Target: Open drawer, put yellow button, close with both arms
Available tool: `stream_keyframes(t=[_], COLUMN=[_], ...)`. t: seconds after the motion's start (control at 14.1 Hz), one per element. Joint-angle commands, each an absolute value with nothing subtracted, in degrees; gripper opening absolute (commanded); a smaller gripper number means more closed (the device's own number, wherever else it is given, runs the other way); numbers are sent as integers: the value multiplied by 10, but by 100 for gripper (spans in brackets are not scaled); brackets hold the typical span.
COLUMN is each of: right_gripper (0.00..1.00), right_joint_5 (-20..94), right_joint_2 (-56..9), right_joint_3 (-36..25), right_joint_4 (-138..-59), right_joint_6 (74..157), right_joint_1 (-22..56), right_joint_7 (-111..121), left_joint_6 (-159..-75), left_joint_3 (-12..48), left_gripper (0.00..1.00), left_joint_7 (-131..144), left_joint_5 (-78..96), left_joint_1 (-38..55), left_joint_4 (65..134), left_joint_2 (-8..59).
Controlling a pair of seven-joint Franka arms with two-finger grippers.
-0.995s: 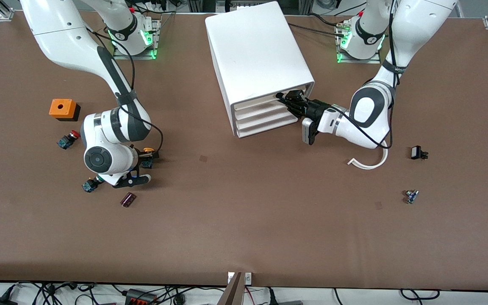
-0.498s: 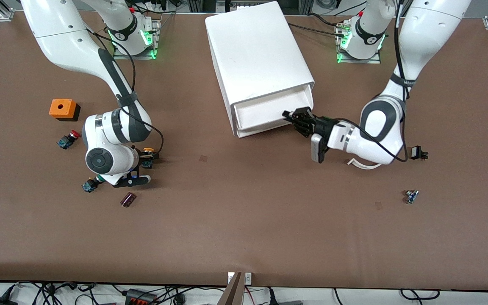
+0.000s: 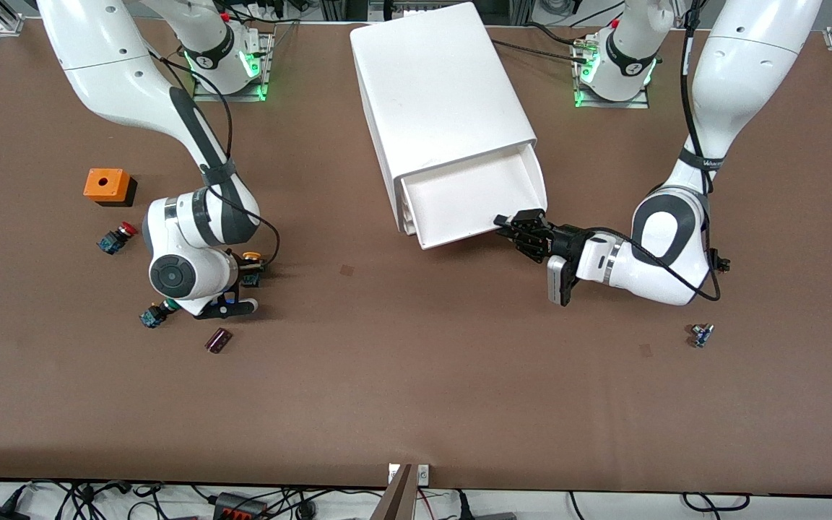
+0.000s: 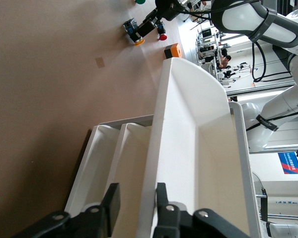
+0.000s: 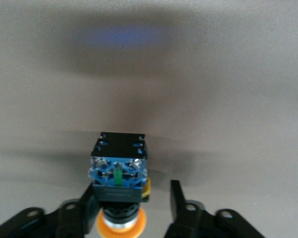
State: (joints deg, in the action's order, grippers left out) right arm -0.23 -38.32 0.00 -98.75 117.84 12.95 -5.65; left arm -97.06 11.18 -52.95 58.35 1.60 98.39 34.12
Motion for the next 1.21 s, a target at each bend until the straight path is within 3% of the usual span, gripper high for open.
stream_keyframes(t=[0.0, 0.28, 0.71, 0.92, 1.14], right_gripper=[0, 0, 0, 0, 0], right_joint_5=[5, 6, 4, 4, 9], right_joint_2=[-376, -366, -366, -366, -366], right_joint_3=[2, 1, 3, 3, 1], right_joint_4=[-976, -889, -711, -647, -623], right_joint_6=[1174, 1089, 984, 976, 982], right_joint_1=[131, 129, 178, 224, 274], right_joint_7=[-54, -52, -50, -52, -55], left_joint_6=[-958, -942, -876, -854, -760], left_joint_3=[110, 113, 120, 120, 113], left_gripper=[100, 100, 100, 100, 100], left_joint_7=[-507, -295, 19, 52, 53], left_joint_5=[565, 507, 238, 92, 20], left_joint_1=[6, 7, 16, 14, 14], left_joint_4=[964, 948, 818, 778, 699], left_joint_2=[338, 284, 273, 264, 267])
